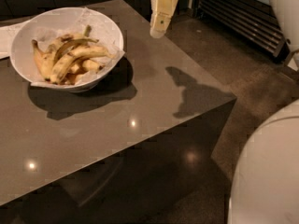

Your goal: Pick banana from white bowl

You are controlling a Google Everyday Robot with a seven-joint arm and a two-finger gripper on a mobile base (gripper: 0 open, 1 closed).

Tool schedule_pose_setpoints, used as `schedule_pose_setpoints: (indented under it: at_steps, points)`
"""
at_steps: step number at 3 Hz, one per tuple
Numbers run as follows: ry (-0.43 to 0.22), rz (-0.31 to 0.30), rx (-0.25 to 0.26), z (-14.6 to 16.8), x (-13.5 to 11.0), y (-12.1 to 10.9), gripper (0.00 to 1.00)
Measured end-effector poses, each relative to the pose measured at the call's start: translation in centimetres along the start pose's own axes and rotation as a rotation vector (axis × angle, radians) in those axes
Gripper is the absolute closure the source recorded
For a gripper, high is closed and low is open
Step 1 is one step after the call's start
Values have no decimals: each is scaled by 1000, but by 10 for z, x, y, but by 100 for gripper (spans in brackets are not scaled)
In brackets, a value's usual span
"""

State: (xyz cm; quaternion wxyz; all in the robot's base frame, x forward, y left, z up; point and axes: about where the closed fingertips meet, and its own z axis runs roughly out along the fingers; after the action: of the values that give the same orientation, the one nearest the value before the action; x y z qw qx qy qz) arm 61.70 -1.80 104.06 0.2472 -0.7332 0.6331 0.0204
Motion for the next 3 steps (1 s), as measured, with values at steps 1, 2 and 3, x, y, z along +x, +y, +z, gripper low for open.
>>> schedule_pose_setpoints:
  at_steps: [1, 2, 3]
  points:
    - [19, -23, -2, 15, -4, -9, 0]
    - [33, -62, -88, 77, -28, -32, 0]
    - [18, -62, -57, 81, -32, -41, 0]
